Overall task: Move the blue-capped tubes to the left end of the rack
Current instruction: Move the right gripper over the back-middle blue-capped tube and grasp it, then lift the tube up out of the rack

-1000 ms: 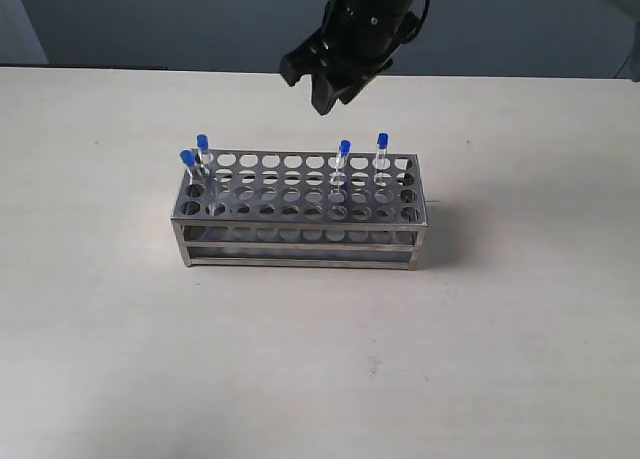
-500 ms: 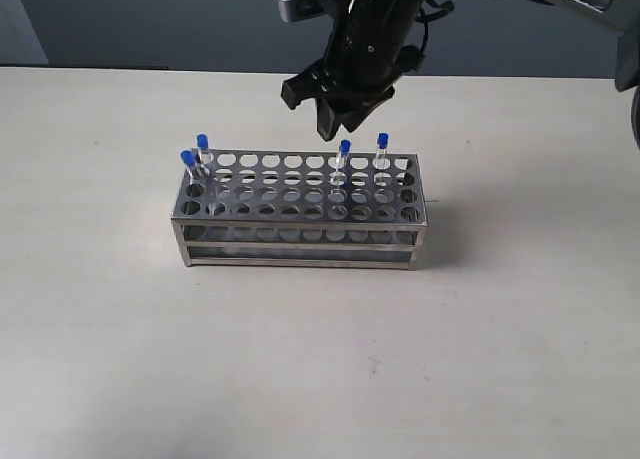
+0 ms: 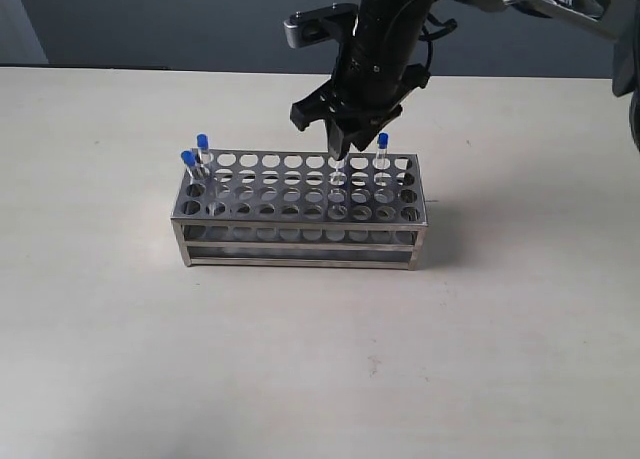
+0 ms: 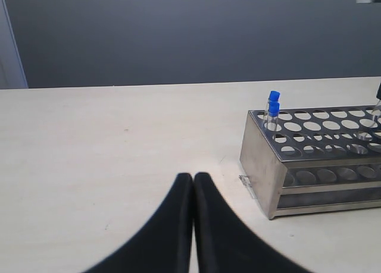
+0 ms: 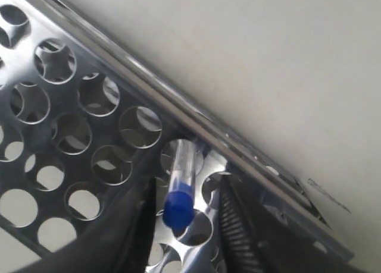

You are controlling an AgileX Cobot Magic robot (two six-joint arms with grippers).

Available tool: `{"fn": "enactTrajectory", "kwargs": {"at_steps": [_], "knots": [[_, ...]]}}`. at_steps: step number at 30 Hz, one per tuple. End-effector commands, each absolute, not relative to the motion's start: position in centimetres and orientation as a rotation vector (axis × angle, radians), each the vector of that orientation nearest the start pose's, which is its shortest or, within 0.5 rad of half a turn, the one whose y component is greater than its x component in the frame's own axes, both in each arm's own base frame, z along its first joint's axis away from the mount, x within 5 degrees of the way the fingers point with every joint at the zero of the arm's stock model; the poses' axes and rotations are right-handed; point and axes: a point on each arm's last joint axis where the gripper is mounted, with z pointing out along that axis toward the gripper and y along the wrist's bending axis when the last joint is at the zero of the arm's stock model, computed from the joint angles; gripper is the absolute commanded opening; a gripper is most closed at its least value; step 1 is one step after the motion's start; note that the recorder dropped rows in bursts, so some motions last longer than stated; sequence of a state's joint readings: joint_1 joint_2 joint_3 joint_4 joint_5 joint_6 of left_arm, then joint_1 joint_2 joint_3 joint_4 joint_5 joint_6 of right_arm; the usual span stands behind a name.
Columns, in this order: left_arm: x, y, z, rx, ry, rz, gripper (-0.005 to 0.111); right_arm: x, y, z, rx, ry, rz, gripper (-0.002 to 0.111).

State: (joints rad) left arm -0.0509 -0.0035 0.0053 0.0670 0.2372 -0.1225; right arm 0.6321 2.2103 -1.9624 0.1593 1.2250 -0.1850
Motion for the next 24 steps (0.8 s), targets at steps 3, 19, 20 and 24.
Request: {"fn": "enactTrajectory", "kwargs": {"at_steps": [3,19,20,24], "knots": [[5.6,-0.2,19.2,-0.007,1.715,-0.075,0.001,37.2,28.7,20.6,-1.166,2.771,0.272,0.022],[5.6,-0.2,19.2,-0.007,1.715,-0.075,0.001,36.1,28.0,26.2,-1.167,2.639,0.304,-0.001],[5.6,-0.2,19.2,-0.007,1.715,-0.075,0.001,35.9,28.0,26.6,-1.164,2.63,0.306,-0.001],[5.6,-0.2,19.2,-0.007,1.715,-0.075,0.001,35.5,27.7,28.1,-1.153,2.598,0.317,-0.001]]}}
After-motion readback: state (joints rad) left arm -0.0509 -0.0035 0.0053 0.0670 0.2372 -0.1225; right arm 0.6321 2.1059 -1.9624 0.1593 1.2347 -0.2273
